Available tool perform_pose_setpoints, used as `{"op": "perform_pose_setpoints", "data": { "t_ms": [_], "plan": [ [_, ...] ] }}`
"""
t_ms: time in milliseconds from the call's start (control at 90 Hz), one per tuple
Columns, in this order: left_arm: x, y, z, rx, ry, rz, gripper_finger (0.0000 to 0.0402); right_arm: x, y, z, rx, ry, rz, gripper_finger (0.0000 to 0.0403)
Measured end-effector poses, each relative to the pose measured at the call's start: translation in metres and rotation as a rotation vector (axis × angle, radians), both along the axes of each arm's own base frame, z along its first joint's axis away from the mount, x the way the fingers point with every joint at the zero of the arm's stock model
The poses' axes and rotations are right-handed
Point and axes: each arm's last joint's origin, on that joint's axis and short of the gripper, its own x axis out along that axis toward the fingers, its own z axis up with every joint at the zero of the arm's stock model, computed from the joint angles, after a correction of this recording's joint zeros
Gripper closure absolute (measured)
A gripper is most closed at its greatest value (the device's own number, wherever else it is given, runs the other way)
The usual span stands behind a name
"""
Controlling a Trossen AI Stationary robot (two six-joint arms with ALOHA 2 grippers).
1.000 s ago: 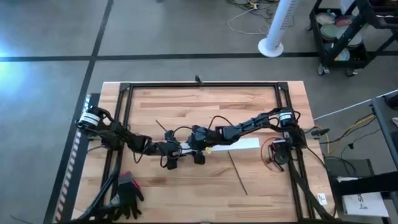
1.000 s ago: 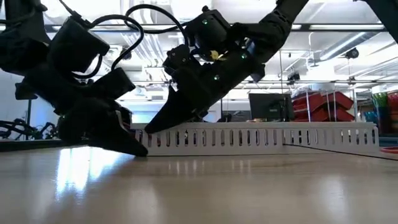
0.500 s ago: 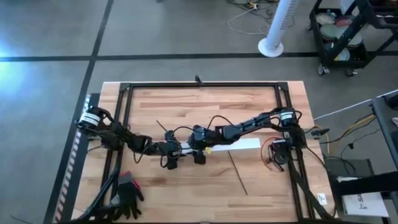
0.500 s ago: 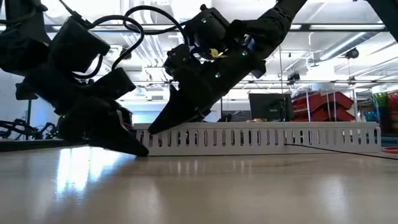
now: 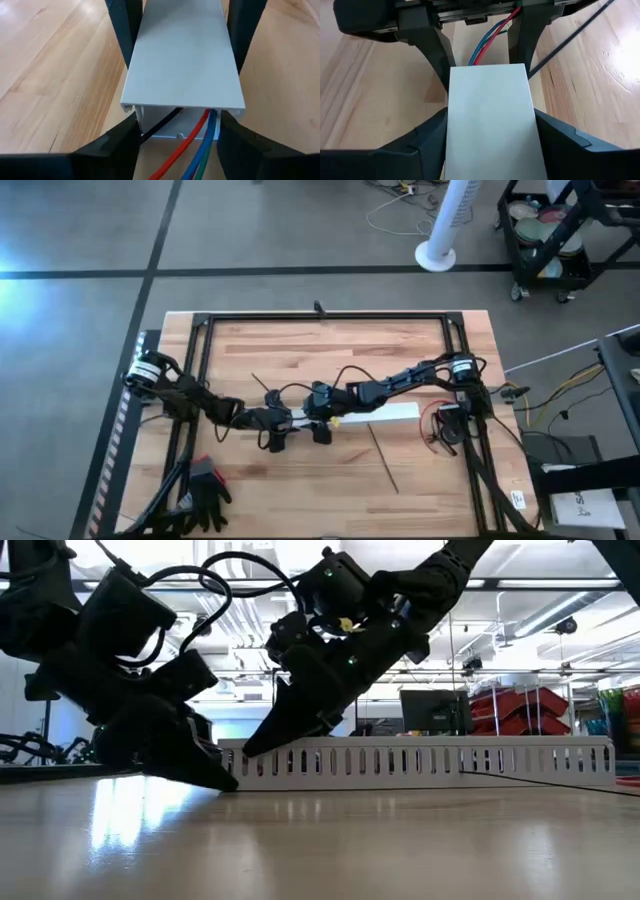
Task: Ziptie cables
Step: Close the white cable duct
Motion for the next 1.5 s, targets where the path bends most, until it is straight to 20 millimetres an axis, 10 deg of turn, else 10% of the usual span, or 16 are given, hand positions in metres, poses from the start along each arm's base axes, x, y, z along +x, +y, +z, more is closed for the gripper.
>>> {"op": "perform_pose_setpoints", "data": {
  "t_ms": [656,1211,1500],
  "plan": [
    [0.002,-0.001,0.004,0.001,-0.041,-0.011,0.0232,-0.004,0.0,0.004,0.0,0.048,-0.005,0.0174],
    [0.014,-0.002,0.016,0.083,-0.094,-0.026,0.0061,-0.003,0.0,0.004,-0.007,0.046,0.002,0.0175],
    [0.028,-0.004,0.009,0.087,-0.06,-0.026,0.013,-0.004,0.001,0.004,-0.005,0.048,0.004,0.0167]
  ]
}}
